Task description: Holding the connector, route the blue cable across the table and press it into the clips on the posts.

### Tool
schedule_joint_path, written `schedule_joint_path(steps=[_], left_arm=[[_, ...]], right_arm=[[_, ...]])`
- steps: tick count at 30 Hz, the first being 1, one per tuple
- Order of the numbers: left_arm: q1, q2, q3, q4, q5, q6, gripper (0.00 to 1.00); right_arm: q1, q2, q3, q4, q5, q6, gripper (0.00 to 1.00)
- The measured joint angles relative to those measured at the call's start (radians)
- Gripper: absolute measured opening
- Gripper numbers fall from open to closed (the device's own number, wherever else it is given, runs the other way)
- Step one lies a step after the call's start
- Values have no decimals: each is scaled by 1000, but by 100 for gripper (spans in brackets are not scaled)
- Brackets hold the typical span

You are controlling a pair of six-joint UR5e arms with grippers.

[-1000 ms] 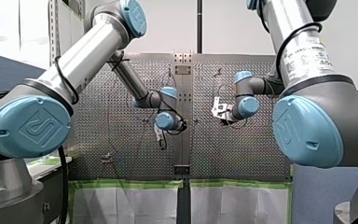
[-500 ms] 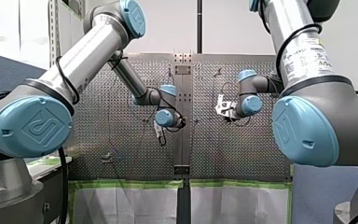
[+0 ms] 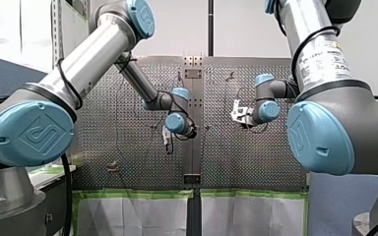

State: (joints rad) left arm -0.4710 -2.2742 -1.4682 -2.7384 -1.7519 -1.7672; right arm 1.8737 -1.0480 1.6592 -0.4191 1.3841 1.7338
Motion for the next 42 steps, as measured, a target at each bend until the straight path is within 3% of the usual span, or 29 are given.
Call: schedule_joint_path(steps=[12, 20, 27, 32, 37, 42], left_arm=[[-83, 88, -22, -114, -77, 20, 100], [-163, 93, -34, -124, -154, 21, 100], [-237, 90, -26, -67, -205, -2, 100], [-282, 85, 5, -30, -212, -12, 100], [-299, 52, 52, -53, -221, -15, 100], [-293, 0, 106, -103, -262, -22, 100]], right_arm=[[-30, 35, 0, -11, -15, -7, 0], [-54, 40, 0, -12, -28, -6, 0], [-71, 40, -1, -12, -51, -1, 0], [-80, 40, -4, -13, -64, 0, 0], [-82, 41, -6, -14, -67, 0, 0], [-83, 41, -5, -13, -72, 0, 0]])
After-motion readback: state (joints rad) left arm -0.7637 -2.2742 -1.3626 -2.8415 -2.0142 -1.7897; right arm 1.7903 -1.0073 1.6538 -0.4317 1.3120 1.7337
